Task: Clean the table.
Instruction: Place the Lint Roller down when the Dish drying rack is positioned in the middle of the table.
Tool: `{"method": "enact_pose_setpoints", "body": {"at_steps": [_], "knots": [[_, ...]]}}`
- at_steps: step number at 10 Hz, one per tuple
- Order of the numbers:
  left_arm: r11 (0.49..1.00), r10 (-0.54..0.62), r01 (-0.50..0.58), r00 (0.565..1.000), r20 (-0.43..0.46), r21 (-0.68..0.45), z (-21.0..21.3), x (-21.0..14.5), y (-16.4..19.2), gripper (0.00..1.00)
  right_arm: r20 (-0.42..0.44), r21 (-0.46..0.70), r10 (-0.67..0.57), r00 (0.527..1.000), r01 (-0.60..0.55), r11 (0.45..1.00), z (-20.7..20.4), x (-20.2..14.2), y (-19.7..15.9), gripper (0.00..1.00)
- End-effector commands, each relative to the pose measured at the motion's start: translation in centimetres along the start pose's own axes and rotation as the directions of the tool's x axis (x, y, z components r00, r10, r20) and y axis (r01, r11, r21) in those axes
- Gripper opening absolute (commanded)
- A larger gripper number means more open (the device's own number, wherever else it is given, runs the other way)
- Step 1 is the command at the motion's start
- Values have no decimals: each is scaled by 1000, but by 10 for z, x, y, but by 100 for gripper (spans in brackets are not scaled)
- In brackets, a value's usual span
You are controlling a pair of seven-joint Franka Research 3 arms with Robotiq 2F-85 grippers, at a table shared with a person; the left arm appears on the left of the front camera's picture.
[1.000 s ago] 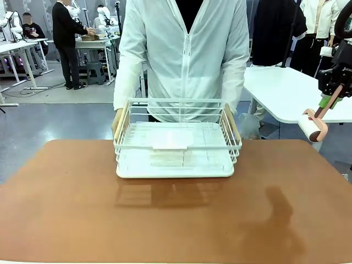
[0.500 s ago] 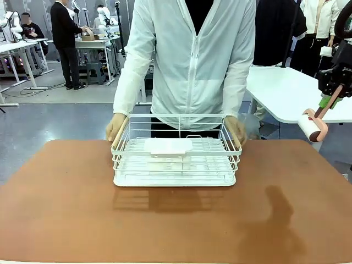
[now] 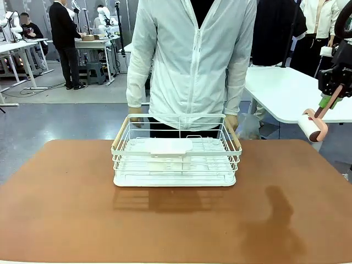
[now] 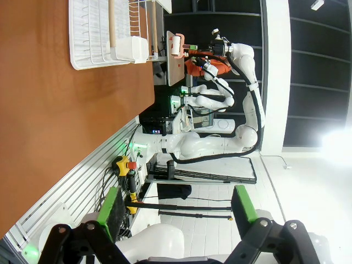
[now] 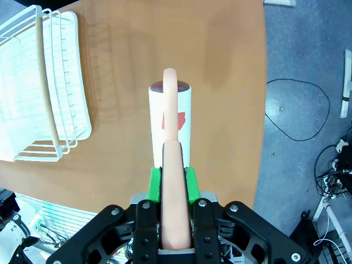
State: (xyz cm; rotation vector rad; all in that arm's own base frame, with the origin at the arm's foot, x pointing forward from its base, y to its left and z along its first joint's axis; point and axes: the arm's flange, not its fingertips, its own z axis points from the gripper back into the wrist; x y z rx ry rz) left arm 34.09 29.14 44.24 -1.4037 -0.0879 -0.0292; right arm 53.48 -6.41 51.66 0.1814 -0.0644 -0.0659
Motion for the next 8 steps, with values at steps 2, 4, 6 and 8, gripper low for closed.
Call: {"method": "enact_pose_setpoints", "body": {"at_steps": [2, 4, 6, 8], "knots": [[1000, 7, -7, 1000, -2, 5, 2, -5, -4, 100, 12, -1, 2, 1000, -2, 1000, 2, -3, 1, 21], [1000, 7, -7, 1000, -2, 5, 2, -5, -4, 100, 12, -1, 2, 1000, -2, 1000, 2, -3, 1, 21], [1000, 7, -7, 1000, -2, 5, 2, -5, -4, 100, 12, -1, 2, 1000, -2, 1000, 2, -3, 1, 21], [1000, 7, -7, 1000, -2, 5, 2, -5, -4, 100, 12, -1, 2, 1000, -2, 1000, 2, -3, 1, 21]]}}
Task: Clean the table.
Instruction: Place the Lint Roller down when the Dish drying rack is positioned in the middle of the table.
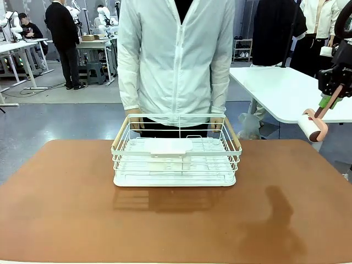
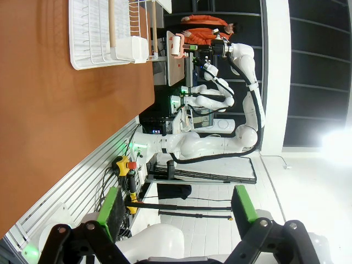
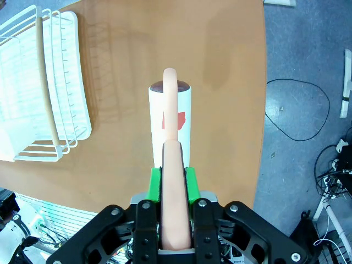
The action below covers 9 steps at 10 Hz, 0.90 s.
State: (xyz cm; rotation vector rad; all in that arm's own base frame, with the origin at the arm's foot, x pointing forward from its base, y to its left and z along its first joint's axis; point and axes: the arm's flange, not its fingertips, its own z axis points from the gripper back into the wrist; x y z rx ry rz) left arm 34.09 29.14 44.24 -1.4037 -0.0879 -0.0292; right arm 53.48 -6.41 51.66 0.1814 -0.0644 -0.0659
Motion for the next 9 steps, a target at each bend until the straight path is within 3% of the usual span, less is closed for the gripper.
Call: {"method": "enact_pose_setpoints", "body": {"at_steps": [1, 9], "knots": [[1000, 7, -7, 1000, -2, 5, 2, -5, -4, 100, 12, -1, 2, 1000, -2, 1000, 2, -3, 1, 21], [1000, 7, -7, 1000, -2, 5, 2, -5, -4, 100, 12, -1, 2, 1000, -2, 1000, 2, -3, 1, 21]]}}
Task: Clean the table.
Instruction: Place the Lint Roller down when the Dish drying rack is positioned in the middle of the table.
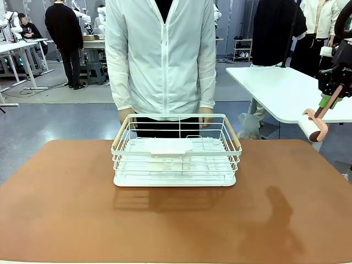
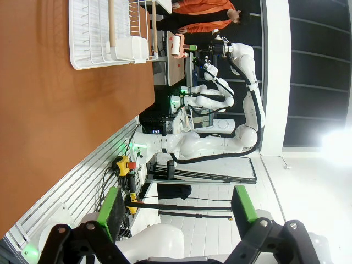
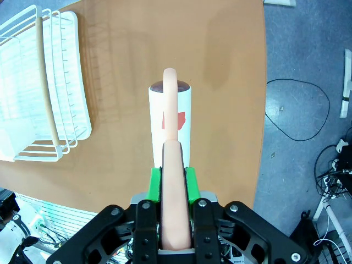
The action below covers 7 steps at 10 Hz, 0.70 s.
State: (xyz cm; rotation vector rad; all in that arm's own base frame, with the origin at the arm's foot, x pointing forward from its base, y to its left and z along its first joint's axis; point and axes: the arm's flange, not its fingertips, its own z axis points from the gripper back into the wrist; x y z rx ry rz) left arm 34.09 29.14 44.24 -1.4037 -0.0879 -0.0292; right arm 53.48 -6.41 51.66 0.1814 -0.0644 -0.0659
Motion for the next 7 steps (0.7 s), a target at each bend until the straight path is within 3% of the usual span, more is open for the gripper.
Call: {"method": "enact_pose_setpoints", "body": {"at_steps": [1, 3, 5, 7], "knots": [[1000, 7, -7, 1000, -2, 5, 2, -5, -4, 100, 0, 0, 0, 1000, 0, 1000, 0, 0, 0, 21], [1000, 7, -7, 1000, -2, 5, 2, -5, -4, 100, -3, 67, -343, 939, 342, 937, -9, 29, 5, 21], [1000, 7, -7, 1000, -2, 5, 2, -5, -4, 100, -40, 83, -534, 845, 535, 841, -9, 32, 12, 21], [1000, 7, -7, 1000, -2, 5, 2, -5, -4, 100, 27, 71, -700, 713, 698, 713, -12, 32, 20, 21]]}}
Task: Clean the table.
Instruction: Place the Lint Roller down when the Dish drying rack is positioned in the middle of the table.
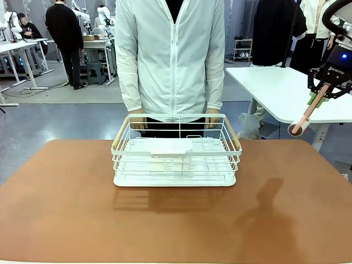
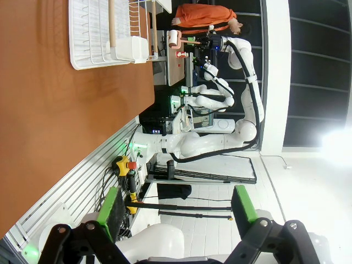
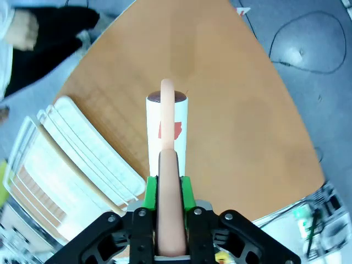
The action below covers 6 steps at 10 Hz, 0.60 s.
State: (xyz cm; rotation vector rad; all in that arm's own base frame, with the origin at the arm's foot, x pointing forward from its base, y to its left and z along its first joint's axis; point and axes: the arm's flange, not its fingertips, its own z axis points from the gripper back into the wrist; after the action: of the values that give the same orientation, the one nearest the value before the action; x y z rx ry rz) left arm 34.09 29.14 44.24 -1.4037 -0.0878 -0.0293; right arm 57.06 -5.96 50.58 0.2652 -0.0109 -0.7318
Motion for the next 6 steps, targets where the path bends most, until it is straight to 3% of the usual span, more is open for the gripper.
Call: {"method": "enact_pose_setpoints", "body": {"at_steps": [1, 4, 6], "knots": [[1000, 7, -7, 1000, -2, 5, 2, -6, -4, 100, 64, 26, -187, 980, 186, 982, -3, -14, 12, 21], [1000, 7, -7, 1000, -2, 5, 2, -6, -4, 100, 148, 140, -458, 876, 440, 887, -14, -18, 15, 21], [1000, 7, -7, 1000, -2, 5, 2, -6, -4, 100, 169, 258, -560, 811, 511, 820, -27, -19, 16, 21]]}}
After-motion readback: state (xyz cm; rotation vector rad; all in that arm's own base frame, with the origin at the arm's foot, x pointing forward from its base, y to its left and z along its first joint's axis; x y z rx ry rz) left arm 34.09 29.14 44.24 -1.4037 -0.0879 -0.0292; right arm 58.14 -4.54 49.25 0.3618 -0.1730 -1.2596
